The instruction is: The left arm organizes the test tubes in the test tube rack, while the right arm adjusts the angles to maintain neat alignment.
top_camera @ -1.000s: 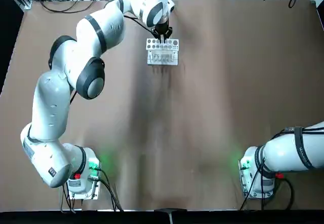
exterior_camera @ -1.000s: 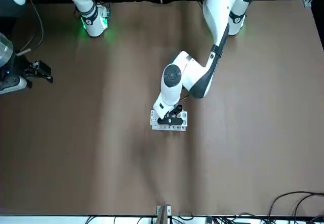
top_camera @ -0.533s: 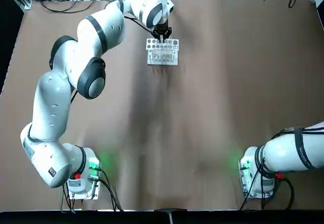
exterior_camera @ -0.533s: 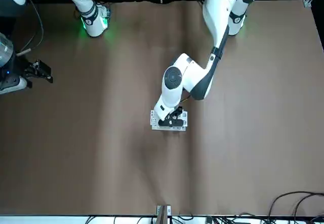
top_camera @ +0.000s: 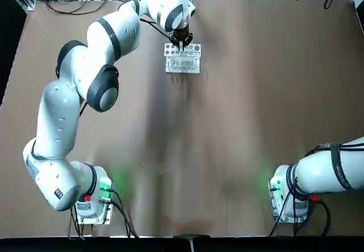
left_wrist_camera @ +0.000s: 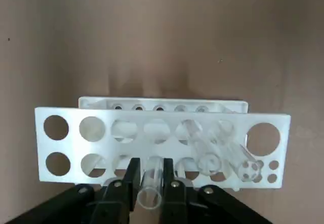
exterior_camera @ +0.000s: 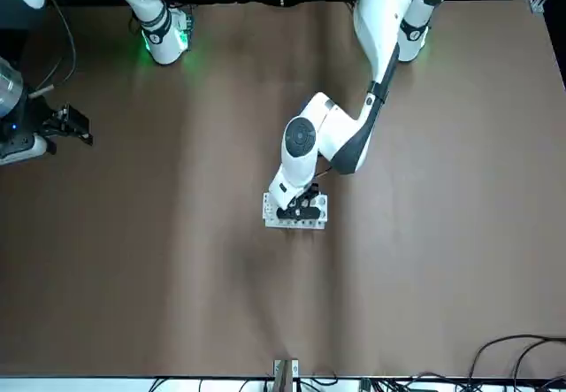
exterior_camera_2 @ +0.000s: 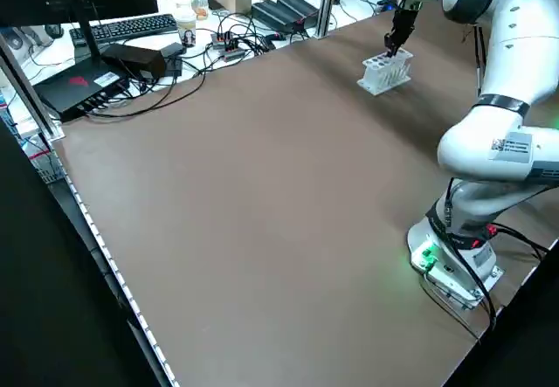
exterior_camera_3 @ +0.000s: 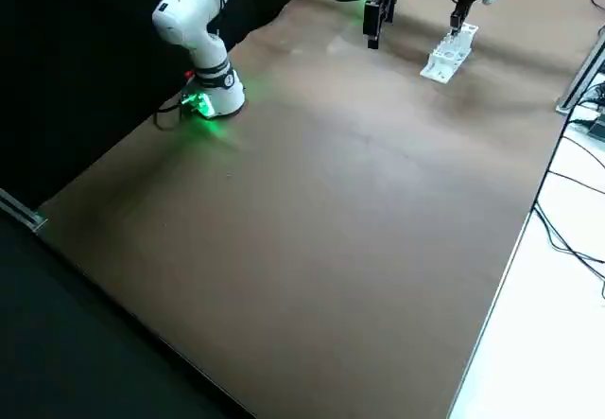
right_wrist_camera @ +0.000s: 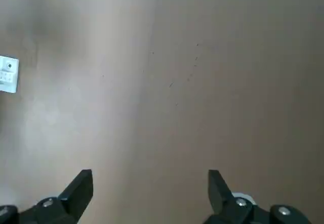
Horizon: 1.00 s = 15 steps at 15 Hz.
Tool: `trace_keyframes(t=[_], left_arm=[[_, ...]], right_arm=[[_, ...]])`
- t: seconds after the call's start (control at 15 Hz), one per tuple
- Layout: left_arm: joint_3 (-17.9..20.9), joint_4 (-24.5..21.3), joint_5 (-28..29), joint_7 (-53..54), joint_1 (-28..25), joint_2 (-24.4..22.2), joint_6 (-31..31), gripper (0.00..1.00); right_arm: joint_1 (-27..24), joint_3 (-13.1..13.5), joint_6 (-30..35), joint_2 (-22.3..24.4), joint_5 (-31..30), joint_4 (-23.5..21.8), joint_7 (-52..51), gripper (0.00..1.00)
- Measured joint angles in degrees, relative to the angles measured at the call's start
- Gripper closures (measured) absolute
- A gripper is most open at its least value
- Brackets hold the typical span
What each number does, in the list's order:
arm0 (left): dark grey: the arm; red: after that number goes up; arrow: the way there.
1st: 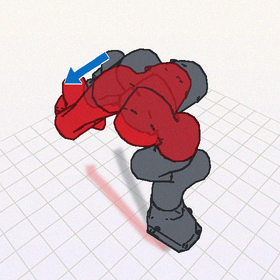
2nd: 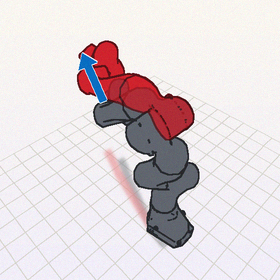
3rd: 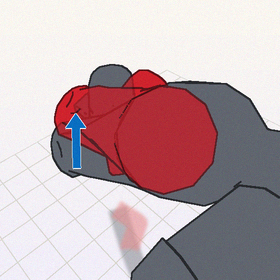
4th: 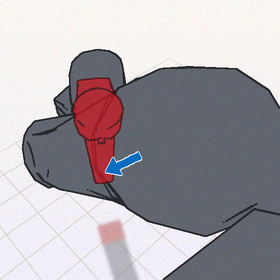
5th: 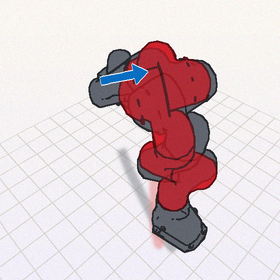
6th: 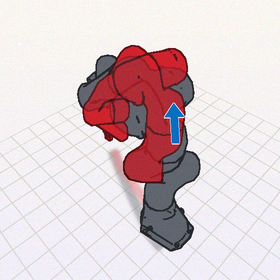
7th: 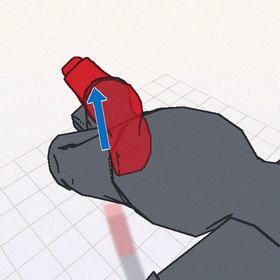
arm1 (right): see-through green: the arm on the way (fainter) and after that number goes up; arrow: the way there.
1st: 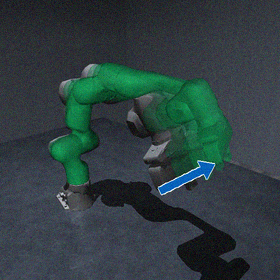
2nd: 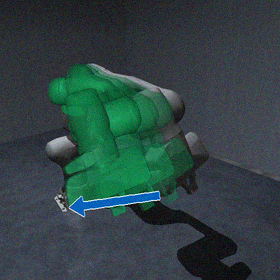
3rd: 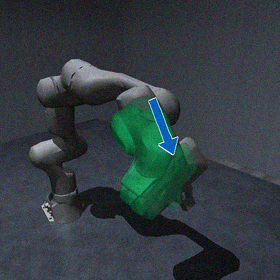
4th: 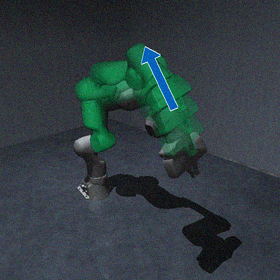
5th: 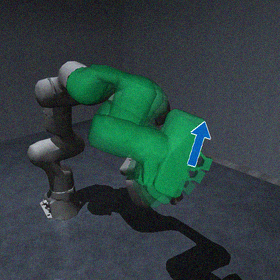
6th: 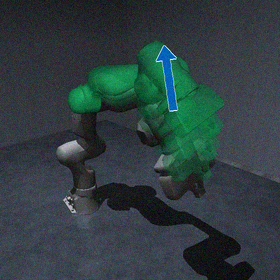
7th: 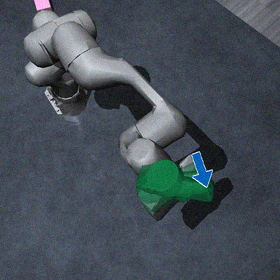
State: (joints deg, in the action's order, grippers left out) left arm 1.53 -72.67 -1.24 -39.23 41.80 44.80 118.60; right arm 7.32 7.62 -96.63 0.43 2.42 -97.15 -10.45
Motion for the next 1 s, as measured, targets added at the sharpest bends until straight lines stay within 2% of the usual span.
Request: trace_keyframes(t=[1.0], left_arm=[[-0.2, 0.0, 0.0, -0.1, 0.1, 0.0, -0.2, 0.76]], right_arm=[[0.0, 0.0, 0.0, 0.0, 0.0, 0.0, 0.0, 0.00]])
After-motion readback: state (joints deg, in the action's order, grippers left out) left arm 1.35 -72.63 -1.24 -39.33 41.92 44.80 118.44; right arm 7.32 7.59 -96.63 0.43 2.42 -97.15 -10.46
